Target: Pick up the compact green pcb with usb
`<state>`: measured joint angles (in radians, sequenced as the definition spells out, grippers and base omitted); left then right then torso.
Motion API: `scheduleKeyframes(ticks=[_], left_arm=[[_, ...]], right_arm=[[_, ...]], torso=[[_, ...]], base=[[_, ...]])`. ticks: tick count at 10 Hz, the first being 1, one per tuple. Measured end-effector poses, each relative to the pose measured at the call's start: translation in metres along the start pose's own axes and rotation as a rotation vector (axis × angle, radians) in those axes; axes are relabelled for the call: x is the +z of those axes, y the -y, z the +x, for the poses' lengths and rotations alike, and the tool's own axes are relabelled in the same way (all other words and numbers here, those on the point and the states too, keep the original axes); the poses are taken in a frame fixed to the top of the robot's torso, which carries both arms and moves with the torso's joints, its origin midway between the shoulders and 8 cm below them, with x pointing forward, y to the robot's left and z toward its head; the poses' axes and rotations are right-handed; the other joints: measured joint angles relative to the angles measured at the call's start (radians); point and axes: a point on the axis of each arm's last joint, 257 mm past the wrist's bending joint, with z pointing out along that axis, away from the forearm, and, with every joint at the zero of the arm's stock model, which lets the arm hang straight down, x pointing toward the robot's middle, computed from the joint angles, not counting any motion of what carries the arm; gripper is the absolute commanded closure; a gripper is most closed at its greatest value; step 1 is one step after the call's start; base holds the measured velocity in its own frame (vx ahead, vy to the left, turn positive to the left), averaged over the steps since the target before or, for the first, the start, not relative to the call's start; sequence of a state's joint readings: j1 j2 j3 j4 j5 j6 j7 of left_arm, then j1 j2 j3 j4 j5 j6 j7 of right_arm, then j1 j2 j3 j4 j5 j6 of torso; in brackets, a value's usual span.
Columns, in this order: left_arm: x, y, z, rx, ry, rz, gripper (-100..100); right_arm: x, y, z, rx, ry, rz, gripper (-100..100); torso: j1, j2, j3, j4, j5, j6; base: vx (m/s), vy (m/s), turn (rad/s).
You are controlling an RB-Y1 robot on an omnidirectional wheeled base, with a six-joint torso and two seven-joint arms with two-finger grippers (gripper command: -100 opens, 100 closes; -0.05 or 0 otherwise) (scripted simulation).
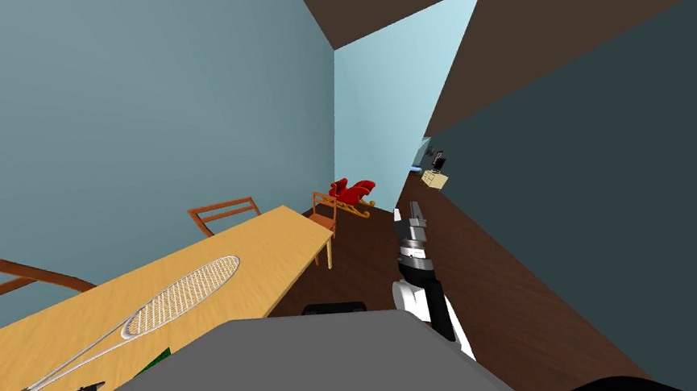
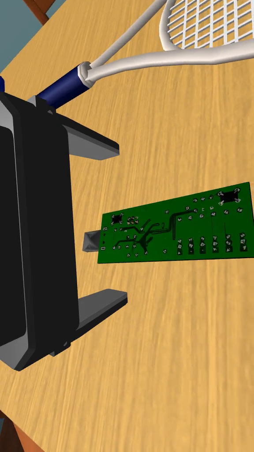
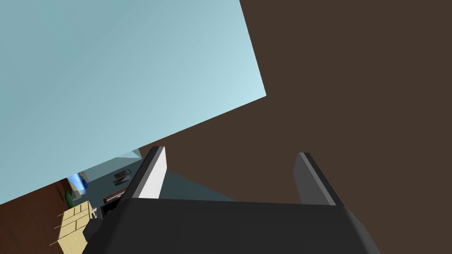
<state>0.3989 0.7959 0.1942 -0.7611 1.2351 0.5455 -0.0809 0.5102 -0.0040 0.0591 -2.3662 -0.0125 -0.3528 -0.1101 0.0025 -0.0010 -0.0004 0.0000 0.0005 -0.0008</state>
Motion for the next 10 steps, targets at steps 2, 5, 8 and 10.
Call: scheduleKeyframes(ticks=[2, 5, 8, 10], left_arm=[[-0.002, -0.01, -0.012, -0.047, 0.014, -0.036, -100], [-0.006, -0.027, -0.031, -0.13, 0.031, -0.086, -100], [-0.008, -0.047, -0.045, -0.218, 0.043, -0.138, -100], [-0.009, -0.047, -0.046, -0.218, 0.043, -0.14, -100]], right_arm=[[0.0, 0.0, 0.0, 0.0, 0.0, 0.0, 0], [0.0, 0.0, 0.0, 0.0, 0.0, 0.0, 0], [0.0, 0.0, 0.0, 0.0, 0.0, 0.0, 0], [0.0, 0.0, 0.0, 0.0, 0.0, 0.0, 0]], torso=[[-0.001, 0.0, 0.0, 0.0, 0.0, -0.001], [-0.001, 0.001, 0.0, 0.0, 0.0, -0.001], [-0.001, 0.0, 0.0, 0.0, 0.0, -0.001], [-0.002, 0.001, 0.0, 0.0, 0.0, -0.002]], base=[[0.003, 0.017, -0.168], [0.001, 0.018, -0.102], [0.001, 0.021, -0.093], [-0.006, 0.009, 0.038]])
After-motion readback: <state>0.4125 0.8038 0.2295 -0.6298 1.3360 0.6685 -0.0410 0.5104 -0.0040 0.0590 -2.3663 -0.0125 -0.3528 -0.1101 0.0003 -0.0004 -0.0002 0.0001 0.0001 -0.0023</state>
